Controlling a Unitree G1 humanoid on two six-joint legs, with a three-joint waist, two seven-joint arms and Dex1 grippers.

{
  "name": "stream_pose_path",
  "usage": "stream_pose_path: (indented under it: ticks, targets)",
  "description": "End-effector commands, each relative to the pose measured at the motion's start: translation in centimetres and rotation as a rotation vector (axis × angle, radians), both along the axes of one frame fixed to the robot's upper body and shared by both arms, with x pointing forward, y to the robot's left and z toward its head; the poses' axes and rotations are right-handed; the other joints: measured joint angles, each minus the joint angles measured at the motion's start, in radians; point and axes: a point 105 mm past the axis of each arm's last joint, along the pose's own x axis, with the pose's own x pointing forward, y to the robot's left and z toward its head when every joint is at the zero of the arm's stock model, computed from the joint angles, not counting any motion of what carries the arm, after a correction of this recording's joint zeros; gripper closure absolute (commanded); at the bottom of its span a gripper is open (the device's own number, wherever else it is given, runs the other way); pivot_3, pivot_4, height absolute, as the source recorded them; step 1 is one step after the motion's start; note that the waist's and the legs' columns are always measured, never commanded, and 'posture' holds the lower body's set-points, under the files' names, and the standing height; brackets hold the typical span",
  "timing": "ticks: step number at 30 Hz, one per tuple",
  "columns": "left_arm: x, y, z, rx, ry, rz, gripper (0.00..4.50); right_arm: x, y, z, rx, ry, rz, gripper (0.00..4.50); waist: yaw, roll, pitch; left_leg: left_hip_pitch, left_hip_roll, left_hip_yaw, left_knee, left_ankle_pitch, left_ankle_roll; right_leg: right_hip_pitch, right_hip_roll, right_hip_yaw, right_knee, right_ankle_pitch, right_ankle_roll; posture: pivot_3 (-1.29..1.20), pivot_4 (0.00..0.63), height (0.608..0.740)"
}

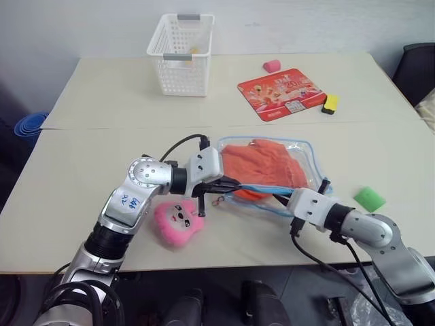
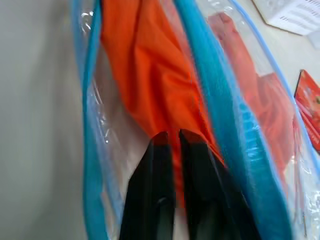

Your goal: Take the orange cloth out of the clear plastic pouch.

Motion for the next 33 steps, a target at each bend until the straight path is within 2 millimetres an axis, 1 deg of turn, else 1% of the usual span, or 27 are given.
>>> stream_pose_path:
  ticks: [1,2,3,5,7,10,12,14,20,25,27,30,33]
  targets:
    - [-0.6,-0.3,0.9,-0.017,-0.036,-0.021,4.5,0.3,0.2,0.4,-0.044,-0.073,0.009,2.91,-0.001,0.0,0.0,0.0,0.0,0.0,0.0,0.0,0.0,0.0,0.0,0.0,0.0,0.0,0.0,0.0,0.15,0.74]
    - [-0.6,-0.3,1.0,-0.017,-0.036,-0.02,4.5,0.3,0.2,0.3,-0.056,-0.084,0.012,2.64,-0.001,0.0,0.0,0.0,0.0,0.0,0.0,0.0,0.0,0.0,0.0,0.0,0.0,0.0,0.0,0.0,0.15,0.74]
    - [-0.5,-0.3,1.1,-0.019,-0.036,-0.019,4.5,0.3,0.3,0.3,-0.065,-0.093,0.016,2.25,-0.001,0.0,0.0,0.0,0.0,0.0,0.0,0.0,0.0,0.0,0.0,0.0,0.0,0.0,0.0,0.0,0.15,0.74]
    - [-0.5,-0.4,1.2,-0.022,-0.038,-0.018,4.5,0.4,0.4,0.1,-0.081,-0.109,0.017,1.63,-0.001,0.0,0.0,0.0,0.0,0.0,0.0,0.0,0.0,0.0,0.0,0.0,0.0,0.0,0.0,0.0,0.15,0.74]
    - [-0.5,-0.4,1.4,-0.028,-0.038,-0.019,4.5,0.7,0.4,0.1,-0.117,-0.157,0.007,0.96,-0.001,0.0,0.0,0.0,0.0,0.0,0.0,0.0,0.0,0.0,0.0,0.0,0.0,0.0,0.0,0.0,0.15,0.74]
    - [-0.6,-0.6,1.7,-0.042,-0.033,-0.028,4.5,1.4,0.6,0.2,-0.143,-0.222,-0.015,0.11,-0.003,0.0,0.0,0.0,0.0,0.0,0.0,0.0,0.0,0.0,0.0,0.0,0.0,0.0,0.0,0.0,0.15,0.74]
    - [-0.8,-0.7,1.9,-0.05,-0.031,-0.038,4.5,2.1,0.7,0.1,-0.16,-0.255,-0.03,0.11,-0.005,0.0,0.0,0.0,0.0,0.0,0.0,0.0,0.0,0.0,0.001,0.0,0.001,0.0,0.0,0.0,0.15,0.74]
    - [-0.9,-0.8,2.1,-0.058,-0.029,-0.042,4.5,2.7,0.9,-0.3,-0.205,-0.28,-0.029,0.11,-0.005,0.0,0.0,0.0,0.0,0.001,0.0,0.0,0.0,-0.001,0.001,0.0,0.002,0.0,0.0,0.0,0.15,0.74]
    - [-0.5,-1.0,2.9,-0.088,-0.022,-0.027,4.5,3.3,2.2,-2.2,-0.403,-0.345,0.096,0.11,-0.005,0.0,0.0,0.0,0.0,0.001,0.0,0.0,0.0,-0.001,0.001,0.0,0.002,0.0,0.0,0.0,0.15,0.74]
    - [-0.4,-1.2,3.4,-0.11,-0.013,-0.02,4.5,5.5,3.5,-2.2,-0.398,-0.385,0.084,0.11,-0.016,0.0,-0.001,0.001,0.0,0.001,0.0,0.0,-0.001,-0.001,0.001,0.0,0.003,0.0,0.0,0.0,0.15,0.74]
    - [-0.4,-1.2,3.4,-0.115,-0.012,-0.015,4.5,6.1,3.5,-2.9,-0.397,-0.364,0.081,0.11,-0.024,0.0,-0.001,0.002,0.0,0.001,0.0,0.001,-0.001,-0.001,0.001,0.0,0.003,0.0,0.0,0.0,0.15,0.74]
    - [-0.3,-1.2,3.3,-0.119,-0.011,-0.004,4.5,6.4,3.6,-3.4,-0.384,-0.336,0.087,0.74,-0.026,-0.001,-0.001,0.002,0.0,0.001,0.0,0.001,-0.001,0.0,0.001,0.0,0.004,0.0,0.0,0.0,0.15,0.74]
    - [-0.2,-1.0,3.2,-0.128,-0.003,0.012,4.5,6.3,3.4,-3.6,-0.393,-0.327,0.109,1.78,-0.026,-0.001,-0.001,0.002,0.0,0.001,0.0,0.001,-0.001,0.0,0.001,0.0,0.004,0.0,0.0,0.0,0.15,0.74]
